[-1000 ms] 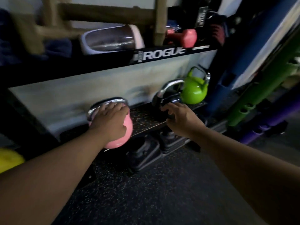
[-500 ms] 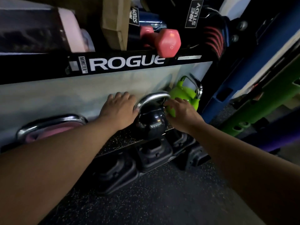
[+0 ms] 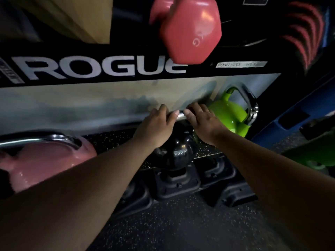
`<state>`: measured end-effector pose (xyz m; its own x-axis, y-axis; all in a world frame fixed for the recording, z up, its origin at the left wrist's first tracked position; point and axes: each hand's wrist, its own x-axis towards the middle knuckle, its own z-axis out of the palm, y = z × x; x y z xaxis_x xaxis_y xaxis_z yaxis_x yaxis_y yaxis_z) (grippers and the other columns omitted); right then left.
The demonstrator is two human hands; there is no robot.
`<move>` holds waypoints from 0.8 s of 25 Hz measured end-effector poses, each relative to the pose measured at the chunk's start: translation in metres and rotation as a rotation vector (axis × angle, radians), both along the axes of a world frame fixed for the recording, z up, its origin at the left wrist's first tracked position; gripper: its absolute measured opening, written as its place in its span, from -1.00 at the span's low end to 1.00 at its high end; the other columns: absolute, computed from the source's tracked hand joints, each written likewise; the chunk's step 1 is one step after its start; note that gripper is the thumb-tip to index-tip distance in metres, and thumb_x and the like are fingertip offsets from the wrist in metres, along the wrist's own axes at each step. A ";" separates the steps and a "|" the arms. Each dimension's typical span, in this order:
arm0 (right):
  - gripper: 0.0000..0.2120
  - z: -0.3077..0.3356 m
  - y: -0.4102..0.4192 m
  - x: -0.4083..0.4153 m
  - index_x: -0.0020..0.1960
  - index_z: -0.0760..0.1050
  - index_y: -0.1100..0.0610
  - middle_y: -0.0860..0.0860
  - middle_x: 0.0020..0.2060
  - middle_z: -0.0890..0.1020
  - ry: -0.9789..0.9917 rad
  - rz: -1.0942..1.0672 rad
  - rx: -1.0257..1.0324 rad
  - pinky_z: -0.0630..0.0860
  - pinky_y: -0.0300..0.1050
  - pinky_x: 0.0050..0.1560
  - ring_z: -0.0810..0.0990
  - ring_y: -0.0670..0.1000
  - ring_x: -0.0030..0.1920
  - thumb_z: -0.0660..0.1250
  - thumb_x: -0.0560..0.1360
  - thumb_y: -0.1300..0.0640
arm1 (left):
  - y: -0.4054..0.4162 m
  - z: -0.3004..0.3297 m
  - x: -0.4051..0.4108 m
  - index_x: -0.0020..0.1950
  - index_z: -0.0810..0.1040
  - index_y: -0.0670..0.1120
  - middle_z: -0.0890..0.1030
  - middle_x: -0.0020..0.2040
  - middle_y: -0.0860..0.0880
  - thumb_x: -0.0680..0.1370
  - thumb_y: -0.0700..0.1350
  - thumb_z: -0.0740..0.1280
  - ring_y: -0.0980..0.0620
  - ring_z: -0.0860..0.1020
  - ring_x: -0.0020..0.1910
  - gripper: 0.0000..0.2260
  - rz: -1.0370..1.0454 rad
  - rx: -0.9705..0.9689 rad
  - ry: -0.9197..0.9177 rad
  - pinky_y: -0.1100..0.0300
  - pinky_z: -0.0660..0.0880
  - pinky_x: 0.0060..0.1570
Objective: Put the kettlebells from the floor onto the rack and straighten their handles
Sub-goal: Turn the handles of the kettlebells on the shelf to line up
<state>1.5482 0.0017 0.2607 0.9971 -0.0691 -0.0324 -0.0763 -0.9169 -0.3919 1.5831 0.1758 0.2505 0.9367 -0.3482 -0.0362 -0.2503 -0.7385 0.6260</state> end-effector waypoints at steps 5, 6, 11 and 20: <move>-0.59 -0.007 -0.018 0.006 0.25 0.39 0.01 0.17 0.11 0.49 0.042 0.050 0.204 0.36 0.01 0.17 0.47 0.25 0.18 0.10 0.58 -0.23 | -0.041 -0.014 -0.036 0.54 0.10 0.08 0.20 0.50 -0.20 0.45 0.44 0.18 -0.32 0.35 0.39 -0.23 0.599 -0.368 0.269 -0.20 0.41 0.29; -0.60 -0.007 -0.016 0.005 0.25 0.41 0.01 0.16 0.11 0.50 0.038 0.033 0.233 0.37 0.01 0.17 0.48 0.24 0.18 0.12 0.57 -0.23 | -0.049 -0.014 -0.040 0.55 0.03 0.09 0.18 0.51 -0.20 0.43 0.46 0.19 -0.33 0.36 0.37 -0.17 0.713 -0.460 0.373 -0.22 0.41 0.28; -0.66 -0.010 0.000 -0.007 0.17 0.45 0.10 0.23 0.06 0.57 -0.044 -0.116 0.282 0.38 0.06 0.08 0.50 0.28 0.09 0.11 0.63 -0.12 | -0.042 -0.007 0.011 0.58 0.01 0.07 0.32 0.47 -0.20 0.50 0.43 0.12 -0.22 0.45 0.30 -0.23 0.650 -0.509 0.437 0.03 0.37 0.05; -0.68 -0.017 0.009 -0.035 0.34 0.45 -0.16 -0.09 0.13 0.60 0.048 -0.243 0.979 0.46 -0.26 -0.13 0.57 -0.14 -0.10 0.05 0.67 -0.04 | -0.058 -0.012 0.023 0.62 -0.19 0.06 0.03 0.64 -0.08 0.62 0.29 0.00 -0.13 0.15 0.57 -0.33 0.505 -0.604 0.368 0.04 0.07 0.46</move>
<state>1.5129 0.0111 0.2435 0.9557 -0.1914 -0.2234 -0.2537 -0.1513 -0.9554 1.6058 0.1178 0.2385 0.9494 0.0484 -0.3102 0.3130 -0.2215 0.9236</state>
